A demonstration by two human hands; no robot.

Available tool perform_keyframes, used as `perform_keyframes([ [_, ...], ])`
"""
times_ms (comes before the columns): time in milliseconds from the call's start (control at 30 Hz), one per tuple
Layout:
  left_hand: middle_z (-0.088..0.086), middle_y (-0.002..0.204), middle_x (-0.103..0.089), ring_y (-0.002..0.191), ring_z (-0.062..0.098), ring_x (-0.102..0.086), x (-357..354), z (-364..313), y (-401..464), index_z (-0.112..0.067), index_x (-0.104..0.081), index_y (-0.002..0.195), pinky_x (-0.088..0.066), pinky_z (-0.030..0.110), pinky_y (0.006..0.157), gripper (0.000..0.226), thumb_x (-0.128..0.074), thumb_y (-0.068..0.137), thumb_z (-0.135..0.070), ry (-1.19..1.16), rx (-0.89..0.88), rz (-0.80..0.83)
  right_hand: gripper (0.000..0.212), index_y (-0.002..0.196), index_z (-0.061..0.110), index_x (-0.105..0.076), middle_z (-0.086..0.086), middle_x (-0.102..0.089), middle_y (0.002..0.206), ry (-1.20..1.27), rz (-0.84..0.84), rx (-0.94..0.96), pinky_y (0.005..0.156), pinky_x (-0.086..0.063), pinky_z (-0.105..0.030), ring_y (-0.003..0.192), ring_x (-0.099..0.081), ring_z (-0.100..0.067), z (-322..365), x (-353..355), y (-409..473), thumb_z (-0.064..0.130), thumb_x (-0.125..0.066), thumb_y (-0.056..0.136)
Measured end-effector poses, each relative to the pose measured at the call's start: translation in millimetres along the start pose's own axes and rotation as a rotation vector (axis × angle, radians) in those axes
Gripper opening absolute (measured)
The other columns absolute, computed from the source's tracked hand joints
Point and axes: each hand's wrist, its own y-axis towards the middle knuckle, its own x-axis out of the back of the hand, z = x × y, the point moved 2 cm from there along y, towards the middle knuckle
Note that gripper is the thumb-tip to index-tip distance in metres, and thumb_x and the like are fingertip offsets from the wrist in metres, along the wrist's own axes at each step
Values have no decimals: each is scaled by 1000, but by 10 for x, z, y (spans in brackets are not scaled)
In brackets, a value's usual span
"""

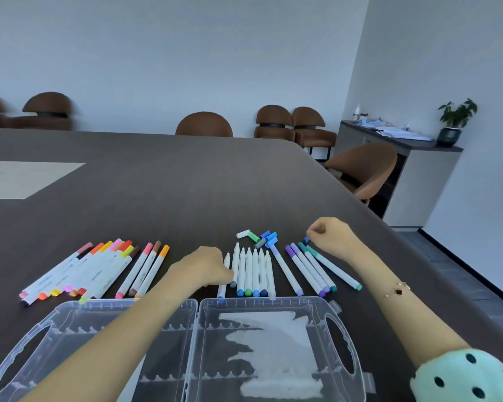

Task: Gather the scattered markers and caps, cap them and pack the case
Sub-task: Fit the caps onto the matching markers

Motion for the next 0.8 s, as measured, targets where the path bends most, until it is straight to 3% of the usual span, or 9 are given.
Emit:
perform_keyframes([
  [167, 2, 75, -55, 68, 13, -55, -21, 36, 34, -15, -47, 72, -51, 24, 71, 25, -55, 88, -32, -79, 20, 22, 24, 117, 16, -62, -4, -62, 121, -86, 153, 209, 86, -42, -20, 108, -58, -15, 203, -204, 305, 17, -52, 96],
  [267, 3, 70, -57, 62, 12, -53, -4, 115, 75, -12, -48, 68, -51, 23, 65, 30, -53, 89, -34, -188, 46, 47, 31, 127, 19, -57, -3, -61, 124, -134, 156, 296, 92, -44, -21, 110, -56, -15, 250, -366, 403, 13, -48, 98],
  [333, 3, 71, -59, 62, 11, -52, 25, 152, 83, -10, -54, 77, -47, 19, 58, 28, -51, 90, -35, -241, 66, 82, 36, 131, 22, -55, -2, -59, 127, -181, 163, 350, 98, -44, -25, 115, -53, -16, 266, -449, 457, 12, -45, 99],
  [400, 2, 73, -61, 66, 11, -54, 47, 167, 91, -9, -59, 90, -47, 18, 59, 28, -48, 92, -34, -271, 71, 113, 35, 131, 22, -56, -1, -58, 131, -226, 192, 393, 102, -41, -29, 120, -50, -17, 289, -497, 497, 12, -44, 99],
  [500, 1, 74, -61, 72, 12, -55, 50, 161, 113, -10, -57, 93, -48, 18, 64, 27, -44, 95, -33, -276, 57, 108, 32, 128, 19, -60, 0, -58, 131, -272, 181, 449, 101, -37, -24, 120, -50, -17, 319, -530, 551, 14, -46, 99],
  [600, 1, 74, -56, 67, 9, -52, 32, 140, 131, -11, -53, 97, -45, 15, 59, 23, -40, 98, -31, -298, 29, 85, 29, 122, 17, -64, 0, -62, 126, -249, 147, 462, 98, -38, -21, 114, -54, -15, 319, -587, 593, 15, -50, 97],
  [800, 7, 79, -47, 64, 13, -47, 9, 152, 125, -18, -40, 75, -42, 16, 56, 25, -43, 98, -29, -289, -28, 52, 27, 118, 16, -67, 0, -65, 121, -257, 138, 443, 96, -45, -26, 110, -55, -15, 310, -644, 688, 19, -54, 95],
])
